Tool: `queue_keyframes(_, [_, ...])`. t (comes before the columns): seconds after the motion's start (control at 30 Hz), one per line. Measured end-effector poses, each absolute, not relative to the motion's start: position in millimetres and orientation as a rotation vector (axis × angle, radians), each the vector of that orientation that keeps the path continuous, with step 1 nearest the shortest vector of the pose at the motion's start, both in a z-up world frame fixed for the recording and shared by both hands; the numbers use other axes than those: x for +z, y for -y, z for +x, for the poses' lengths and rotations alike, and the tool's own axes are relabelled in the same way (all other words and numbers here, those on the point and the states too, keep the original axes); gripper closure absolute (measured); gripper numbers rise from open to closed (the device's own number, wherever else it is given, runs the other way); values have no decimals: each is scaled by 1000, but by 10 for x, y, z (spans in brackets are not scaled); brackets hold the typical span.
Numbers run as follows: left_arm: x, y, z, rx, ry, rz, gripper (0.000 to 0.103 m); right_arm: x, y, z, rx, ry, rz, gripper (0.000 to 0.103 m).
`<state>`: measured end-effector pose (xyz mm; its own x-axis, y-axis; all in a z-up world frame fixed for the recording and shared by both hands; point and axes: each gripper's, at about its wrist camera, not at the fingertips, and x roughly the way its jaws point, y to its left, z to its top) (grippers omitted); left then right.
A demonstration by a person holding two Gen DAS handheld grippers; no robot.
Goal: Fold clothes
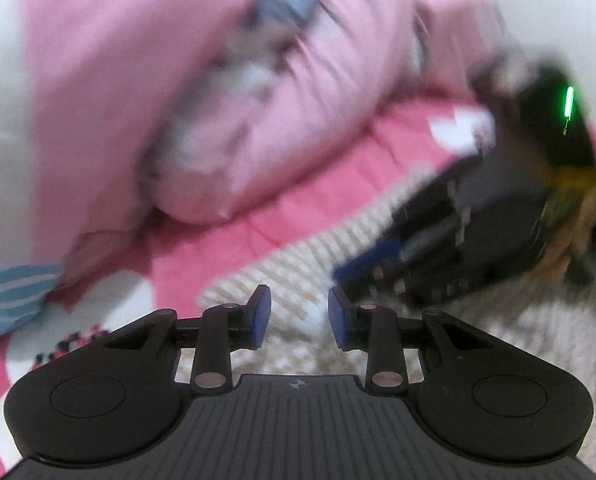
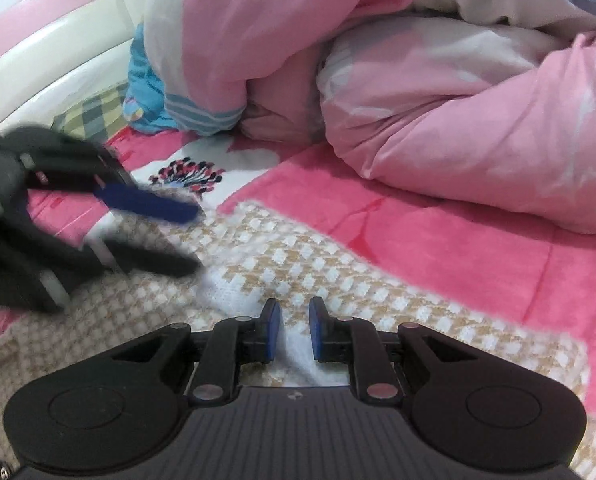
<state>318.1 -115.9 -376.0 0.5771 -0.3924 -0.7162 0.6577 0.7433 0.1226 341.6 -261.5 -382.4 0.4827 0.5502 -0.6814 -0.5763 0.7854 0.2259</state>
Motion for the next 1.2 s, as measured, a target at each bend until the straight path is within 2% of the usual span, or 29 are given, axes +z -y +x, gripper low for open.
queue_keyframes(0.37, [-3981,1138,3186,-623,-680,633,70,-3742,2595,3402,661,-791,-10,87])
queue_keyframes(0.6, [-3998,1138,3127,-606,-672,655,70,-3623,2508,3369,727,-787,-13,87])
queue_keyframes(0.7, [-3893,1097,3109,-599,-706,619,70,-3849,2466,3437,704,-841,-29,88])
queue_keyframes(0.93, [-3666,1082,3185,-551,-661,389,71,-3893,2551,3387,675,-834,65,88])
queue_keyframes(0.97, [-3715,1117,3232,-552,-671,392,74,-3878,2574,3374,672,-835,74,88])
queue_keyframes(1.2, [-3917,1131,3196,-565,-627,468,73,-3574,2958,3058,612,-754,73,88])
